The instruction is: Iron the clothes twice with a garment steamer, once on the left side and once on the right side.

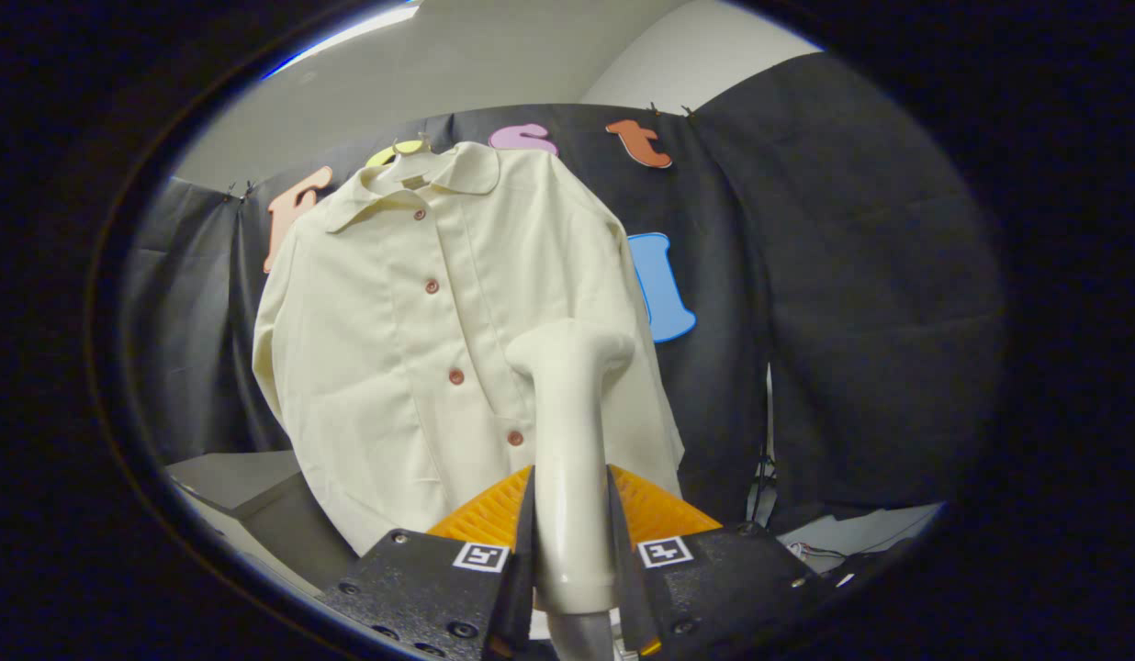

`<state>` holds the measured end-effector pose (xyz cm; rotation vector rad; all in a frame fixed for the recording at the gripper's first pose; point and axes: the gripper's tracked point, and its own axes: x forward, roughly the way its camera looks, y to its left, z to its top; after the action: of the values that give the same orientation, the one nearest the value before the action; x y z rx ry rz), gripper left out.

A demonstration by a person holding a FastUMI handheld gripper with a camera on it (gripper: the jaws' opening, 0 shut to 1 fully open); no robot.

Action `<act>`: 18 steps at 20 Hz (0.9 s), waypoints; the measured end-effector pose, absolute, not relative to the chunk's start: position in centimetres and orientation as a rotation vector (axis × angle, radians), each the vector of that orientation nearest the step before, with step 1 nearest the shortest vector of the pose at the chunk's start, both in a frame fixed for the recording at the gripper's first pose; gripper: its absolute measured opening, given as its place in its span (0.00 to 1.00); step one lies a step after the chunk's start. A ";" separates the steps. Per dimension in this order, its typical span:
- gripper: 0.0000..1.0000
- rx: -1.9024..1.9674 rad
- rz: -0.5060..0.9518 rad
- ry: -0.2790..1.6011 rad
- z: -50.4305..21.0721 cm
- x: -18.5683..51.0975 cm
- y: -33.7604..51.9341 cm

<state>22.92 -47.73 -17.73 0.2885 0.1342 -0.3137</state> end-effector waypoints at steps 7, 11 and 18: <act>0.37 0.319 -0.322 0.179 -21.9 21.2 -47.3; 0.37 0.350 -0.334 0.214 -24.8 20.0 -47.3; 0.37 0.391 -0.355 0.270 -29.1 17.7 -46.9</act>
<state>17.68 -46.86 -29.06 0.3907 0.2696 -0.3549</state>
